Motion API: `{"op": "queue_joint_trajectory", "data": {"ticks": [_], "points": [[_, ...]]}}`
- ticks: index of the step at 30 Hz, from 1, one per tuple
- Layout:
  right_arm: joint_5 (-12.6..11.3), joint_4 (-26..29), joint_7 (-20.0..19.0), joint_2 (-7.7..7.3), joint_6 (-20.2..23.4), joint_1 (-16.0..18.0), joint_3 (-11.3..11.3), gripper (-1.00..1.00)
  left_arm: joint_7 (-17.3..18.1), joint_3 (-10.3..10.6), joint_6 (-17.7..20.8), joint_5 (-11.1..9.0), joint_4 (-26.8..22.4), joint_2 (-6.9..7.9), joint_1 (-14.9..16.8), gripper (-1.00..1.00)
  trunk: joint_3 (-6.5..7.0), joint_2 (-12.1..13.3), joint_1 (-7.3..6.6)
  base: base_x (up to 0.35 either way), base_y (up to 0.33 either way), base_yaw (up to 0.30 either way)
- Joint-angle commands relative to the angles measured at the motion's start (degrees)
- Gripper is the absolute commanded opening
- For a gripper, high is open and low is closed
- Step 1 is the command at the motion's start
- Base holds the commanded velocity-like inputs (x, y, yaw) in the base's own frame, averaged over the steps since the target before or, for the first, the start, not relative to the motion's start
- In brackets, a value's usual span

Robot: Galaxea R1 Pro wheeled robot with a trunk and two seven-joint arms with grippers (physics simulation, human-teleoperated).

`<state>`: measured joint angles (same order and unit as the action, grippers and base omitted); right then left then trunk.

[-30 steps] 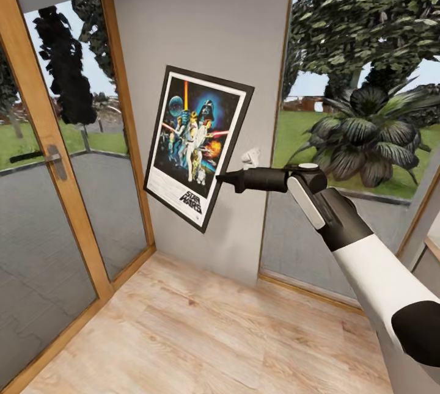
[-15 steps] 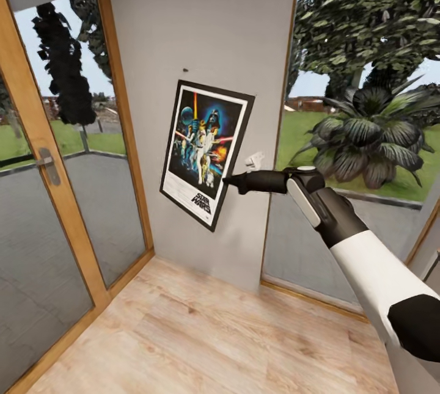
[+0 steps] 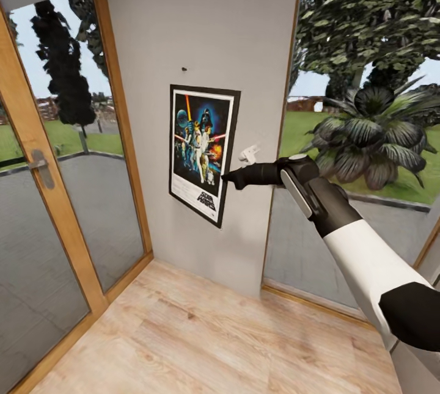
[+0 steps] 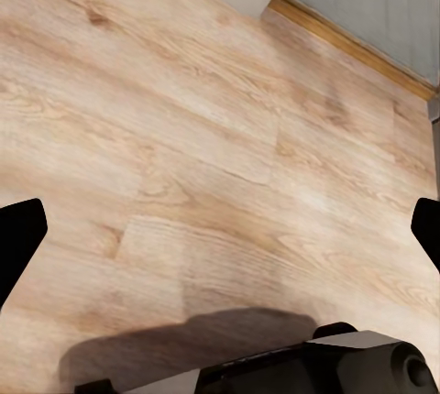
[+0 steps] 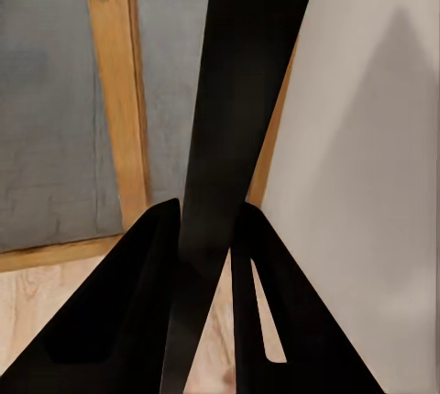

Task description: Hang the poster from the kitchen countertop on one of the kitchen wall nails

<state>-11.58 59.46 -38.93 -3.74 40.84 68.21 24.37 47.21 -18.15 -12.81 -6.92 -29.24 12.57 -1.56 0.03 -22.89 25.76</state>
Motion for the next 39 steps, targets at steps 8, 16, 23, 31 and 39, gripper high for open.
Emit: {"op": "queue_joint_trajectory", "data": {"ticks": [8, 16, 23, 31, 39], "points": [[3.4, 0.4, 0.1, 2.07, 3.9, 1.0, 0.1, -1.00, 0.2, 0.0, 0.0, -0.2, 0.0, 0.00, 0.0, 1.00, -0.01, 0.0, 0.03, 0.072, 0.000, 0.000], [5.6, 0.8, -0.1, 2.89, 6.1, 1.4, 0.1, -1.00, 0.2, 0.0, 0.0, -0.2, 0.0, 0.00, 0.0, 1.00, -0.01, 0.0, 0.03, 0.134, 0.000, 0.000], [5.3, 0.3, -0.2, 2.91, 6.3, 3.2, 0.1, -1.00, 0.2, 0.0, 0.0, -0.2, 0.0, 0.00, 0.0, 1.00, -0.01, 0.0, 0.03, 0.119, 0.000, 0.000], [5.3, 0.4, -3.8, 2.84, 6.3, 3.7, -0.1, -1.00, 0.2, 0.0, 0.0, -0.2, 0.0, 0.00, 0.0, 1.00, -0.01, 0.0, 0.03, 0.051, 0.000, 0.000], [5.2, 0.5, -4.9, 2.78, 6.2, 3.7, -0.1, -1.00, 0.2, -0.1, 0.0, -0.2, 0.0, 0.00, 0.0, 1.00, -0.01, 0.0, 0.03, 0.002, 0.000, 0.000]]}}
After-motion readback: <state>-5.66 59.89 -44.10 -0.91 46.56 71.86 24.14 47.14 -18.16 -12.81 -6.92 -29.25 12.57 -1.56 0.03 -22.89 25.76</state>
